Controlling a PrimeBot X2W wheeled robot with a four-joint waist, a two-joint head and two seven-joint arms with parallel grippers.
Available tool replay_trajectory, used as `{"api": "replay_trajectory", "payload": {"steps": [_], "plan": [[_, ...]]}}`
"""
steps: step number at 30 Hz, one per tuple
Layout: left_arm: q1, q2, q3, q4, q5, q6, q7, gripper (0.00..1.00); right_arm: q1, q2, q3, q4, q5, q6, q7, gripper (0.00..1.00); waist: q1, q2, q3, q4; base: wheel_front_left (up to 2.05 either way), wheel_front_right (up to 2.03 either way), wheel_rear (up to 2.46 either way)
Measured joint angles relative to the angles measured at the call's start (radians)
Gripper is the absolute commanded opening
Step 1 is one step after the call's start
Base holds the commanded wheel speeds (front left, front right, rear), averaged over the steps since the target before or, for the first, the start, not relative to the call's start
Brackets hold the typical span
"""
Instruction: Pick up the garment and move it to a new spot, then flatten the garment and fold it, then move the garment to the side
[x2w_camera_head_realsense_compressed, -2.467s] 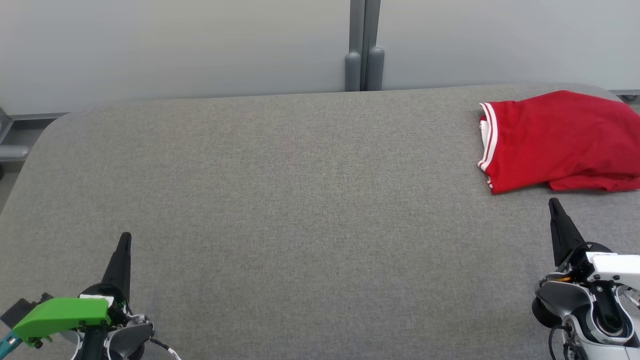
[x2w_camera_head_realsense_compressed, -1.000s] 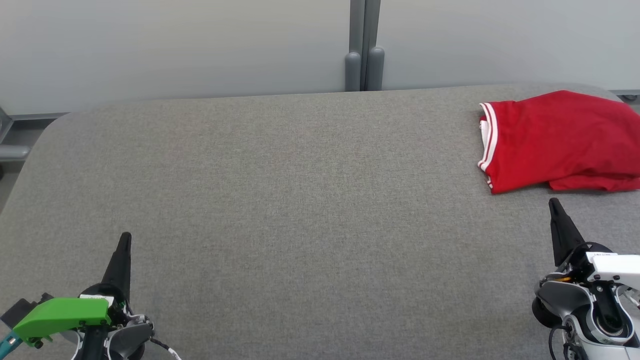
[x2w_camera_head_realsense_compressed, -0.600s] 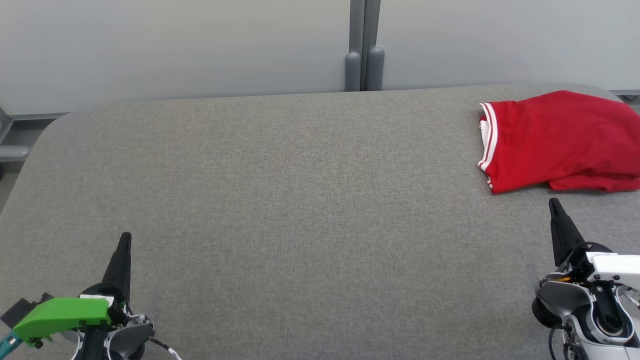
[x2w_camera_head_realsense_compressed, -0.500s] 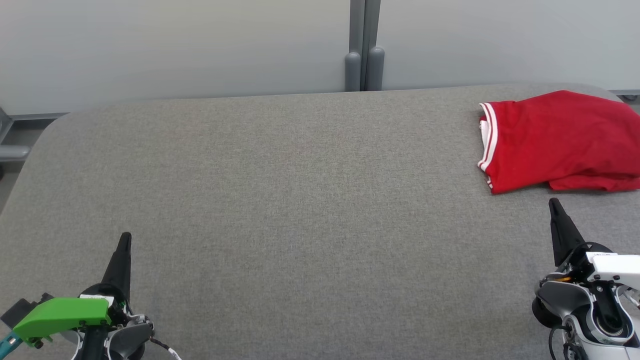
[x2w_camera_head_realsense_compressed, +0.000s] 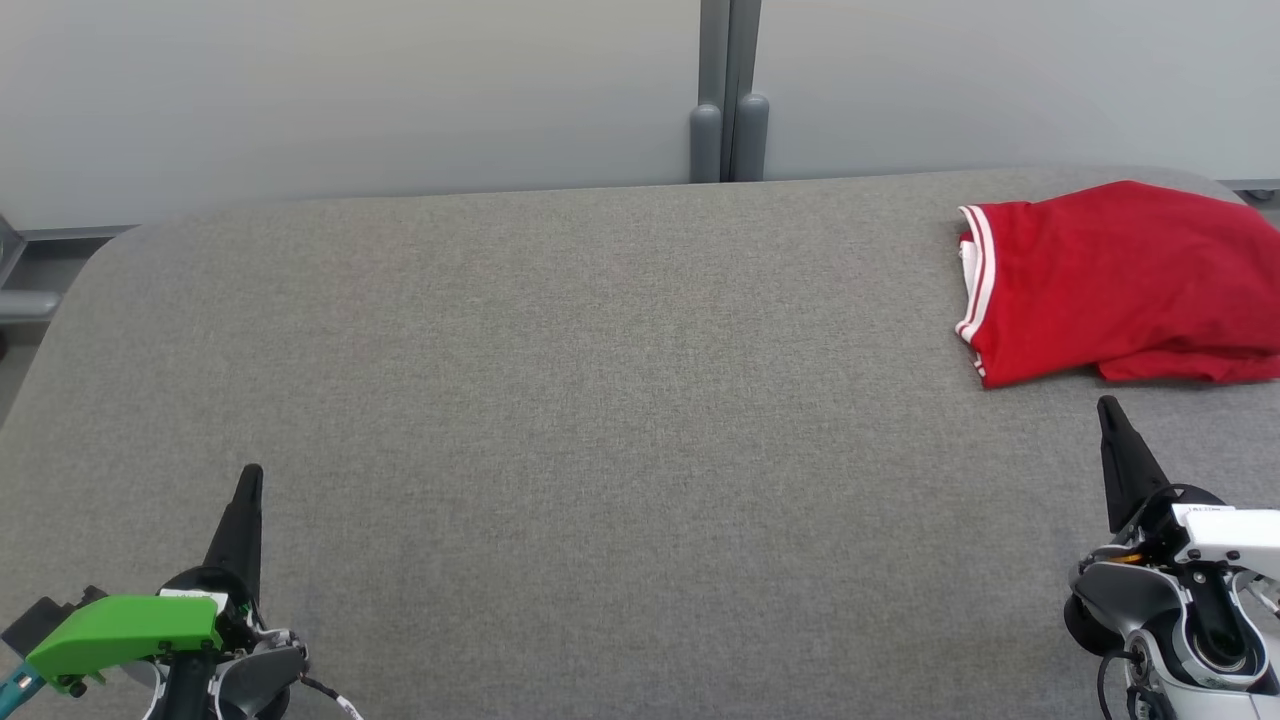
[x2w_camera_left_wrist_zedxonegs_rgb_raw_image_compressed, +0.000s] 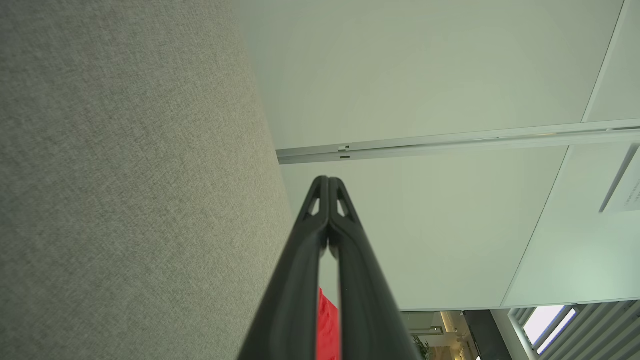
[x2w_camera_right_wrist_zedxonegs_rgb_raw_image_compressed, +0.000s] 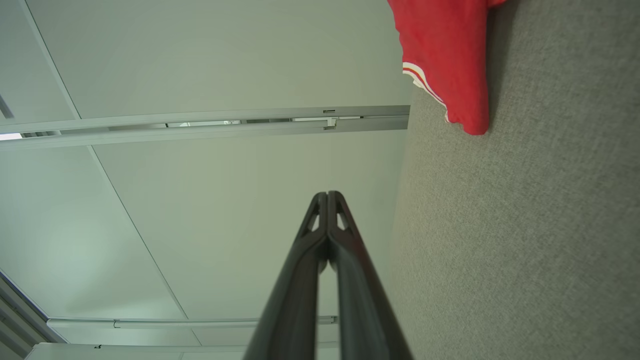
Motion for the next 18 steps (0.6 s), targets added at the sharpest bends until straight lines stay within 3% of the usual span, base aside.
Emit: {"api": "replay_trajectory", "payload": {"steps": [18], "plan": [[0.0, 0.0, 0.0, 0.0, 0.0, 0.0, 0.0, 0.0, 0.0, 0.0, 0.0, 0.0, 0.0, 0.0, 0.0, 0.0, 0.0, 0.0, 0.0, 0.0, 0.0, 0.0, 0.0]]}}
